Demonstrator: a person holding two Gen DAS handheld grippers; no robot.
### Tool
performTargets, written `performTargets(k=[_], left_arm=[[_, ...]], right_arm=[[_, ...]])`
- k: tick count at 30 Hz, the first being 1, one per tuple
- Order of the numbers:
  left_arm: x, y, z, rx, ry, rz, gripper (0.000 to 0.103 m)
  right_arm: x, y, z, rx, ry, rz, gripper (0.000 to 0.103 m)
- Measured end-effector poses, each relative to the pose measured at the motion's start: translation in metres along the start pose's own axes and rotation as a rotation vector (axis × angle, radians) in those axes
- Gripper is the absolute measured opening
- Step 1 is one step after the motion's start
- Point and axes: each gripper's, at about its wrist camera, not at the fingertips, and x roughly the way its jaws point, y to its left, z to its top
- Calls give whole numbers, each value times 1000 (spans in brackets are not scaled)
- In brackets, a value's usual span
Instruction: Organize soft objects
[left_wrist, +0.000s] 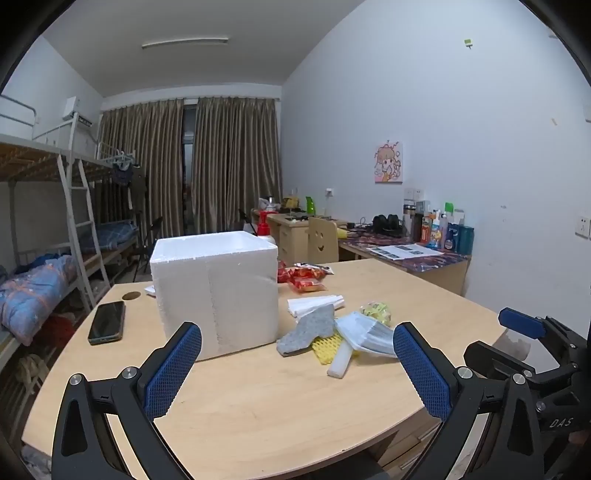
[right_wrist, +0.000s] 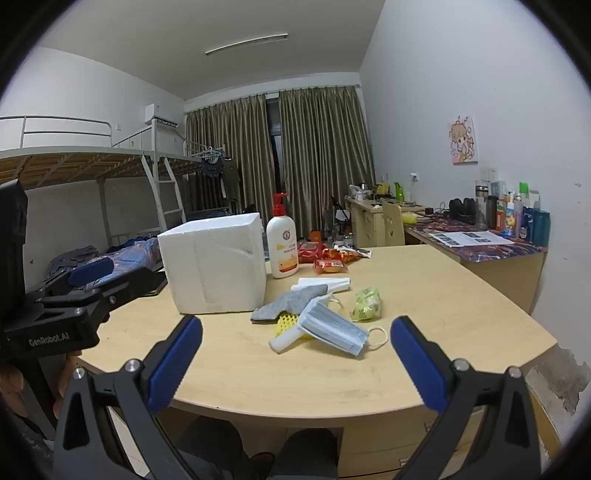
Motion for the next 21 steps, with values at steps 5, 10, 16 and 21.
performTargets(k=[5, 10, 16, 21], left_arm=[[-1, 2, 0, -10, -8, 4, 103], [0, 3, 0, -12, -3, -5, 103], [0, 5, 0, -18, 3, -6, 103], [2, 5, 0, -17, 8, -6, 103]], right_arm=[[-2, 0, 1, -3, -4, 1, 103], [-3, 0, 1, -5, -4, 1, 103], [-3, 1, 1, -5, -4, -1, 103], [-3, 2, 2, -5, -2, -1, 103]])
